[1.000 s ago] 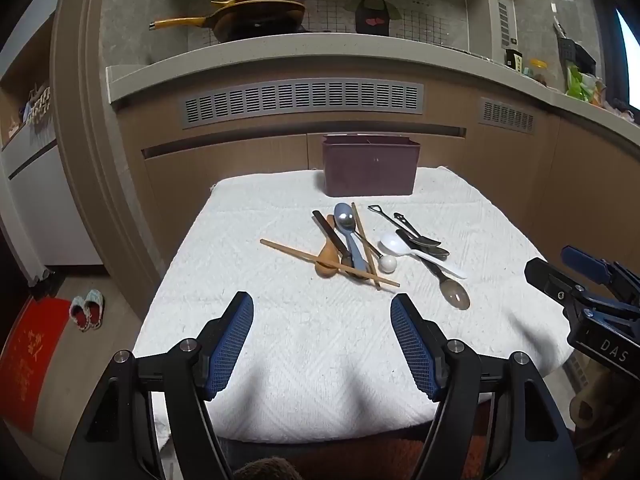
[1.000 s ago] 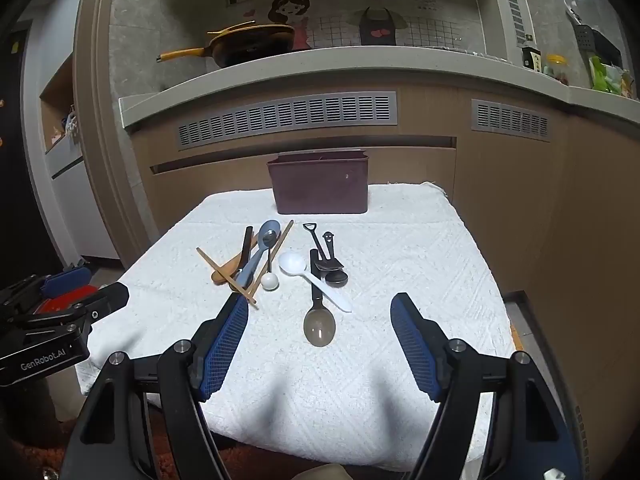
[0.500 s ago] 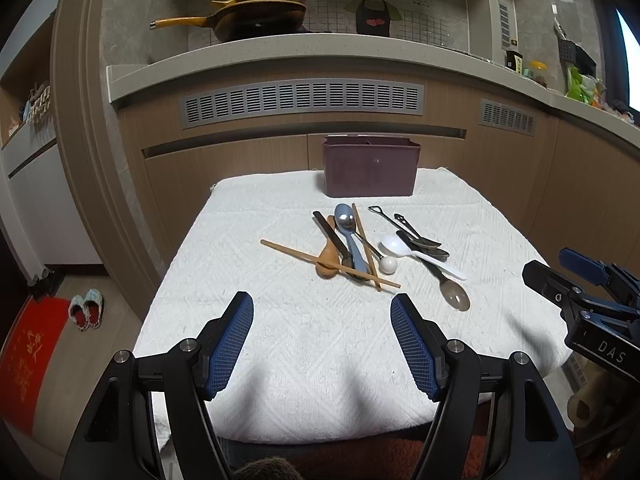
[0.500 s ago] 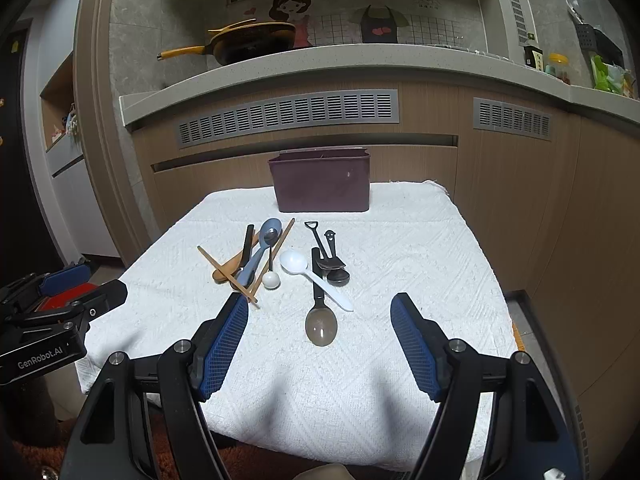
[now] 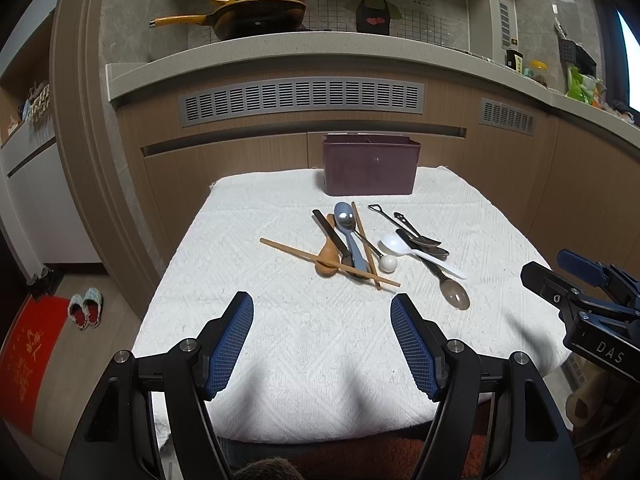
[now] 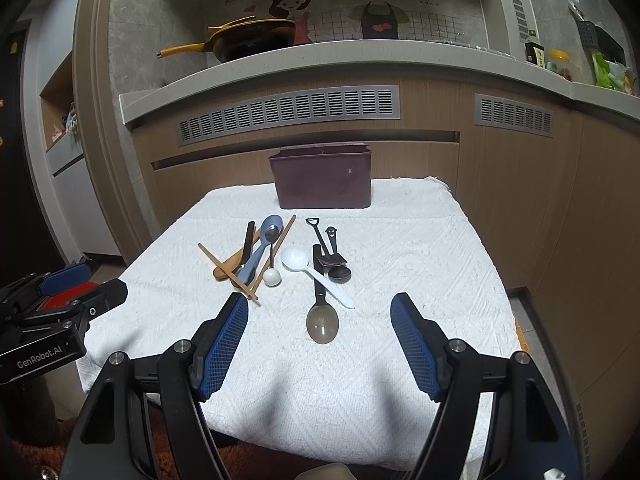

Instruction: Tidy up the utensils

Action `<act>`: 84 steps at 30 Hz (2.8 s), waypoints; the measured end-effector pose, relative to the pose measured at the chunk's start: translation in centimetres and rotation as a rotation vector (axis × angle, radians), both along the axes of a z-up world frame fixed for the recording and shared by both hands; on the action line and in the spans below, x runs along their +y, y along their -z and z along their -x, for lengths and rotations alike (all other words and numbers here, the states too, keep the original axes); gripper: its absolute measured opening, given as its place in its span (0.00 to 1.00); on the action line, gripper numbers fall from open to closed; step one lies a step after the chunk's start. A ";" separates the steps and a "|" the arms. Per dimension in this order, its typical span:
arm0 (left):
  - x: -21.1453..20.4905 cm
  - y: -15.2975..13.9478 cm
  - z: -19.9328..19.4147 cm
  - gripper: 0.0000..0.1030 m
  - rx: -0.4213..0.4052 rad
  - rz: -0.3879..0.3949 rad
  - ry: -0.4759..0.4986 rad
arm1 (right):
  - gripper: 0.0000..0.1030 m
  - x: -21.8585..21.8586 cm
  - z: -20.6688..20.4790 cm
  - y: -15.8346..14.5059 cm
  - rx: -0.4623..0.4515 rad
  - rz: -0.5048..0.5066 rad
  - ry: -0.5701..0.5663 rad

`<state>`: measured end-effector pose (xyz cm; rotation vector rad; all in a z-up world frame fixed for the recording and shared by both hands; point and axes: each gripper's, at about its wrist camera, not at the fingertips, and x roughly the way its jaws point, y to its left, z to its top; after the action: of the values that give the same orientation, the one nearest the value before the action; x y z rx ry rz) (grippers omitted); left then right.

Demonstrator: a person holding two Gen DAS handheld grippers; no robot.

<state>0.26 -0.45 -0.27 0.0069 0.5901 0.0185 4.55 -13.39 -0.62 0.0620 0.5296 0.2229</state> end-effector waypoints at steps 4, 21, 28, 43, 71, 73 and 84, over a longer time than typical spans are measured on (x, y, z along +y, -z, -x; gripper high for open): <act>0.0 0.0 0.0 0.69 0.001 0.000 -0.001 | 0.69 0.0 0.0 0.0 0.000 0.000 0.000; 0.0 0.2 0.1 0.69 0.004 0.002 -0.001 | 0.69 -0.1 0.0 0.3 0.010 -0.006 -0.003; -0.1 0.4 0.1 0.69 0.007 0.003 -0.002 | 0.69 -0.1 0.0 0.4 0.012 -0.006 -0.004; -0.2 0.8 -0.1 0.69 0.021 -0.004 0.000 | 0.69 -0.2 -0.1 0.6 0.016 -0.008 -0.004; -1.9 4.3 -13.5 0.68 0.170 0.121 0.195 | 0.57 -1.8 -11.6 2.7 0.109 0.069 -0.006; -2.9 4.6 -14.6 0.66 0.189 0.125 0.197 | 0.57 -2.4 -11.7 2.6 0.089 0.061 0.008; -6.9 7.5 -18.9 0.42 0.278 0.078 0.142 | 0.58 -5.9 -12.1 3.5 0.106 0.019 0.036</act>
<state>19.17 -7.32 -7.74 -0.0246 0.8671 -0.1454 16.64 -19.27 -4.13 0.0652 0.6359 0.1805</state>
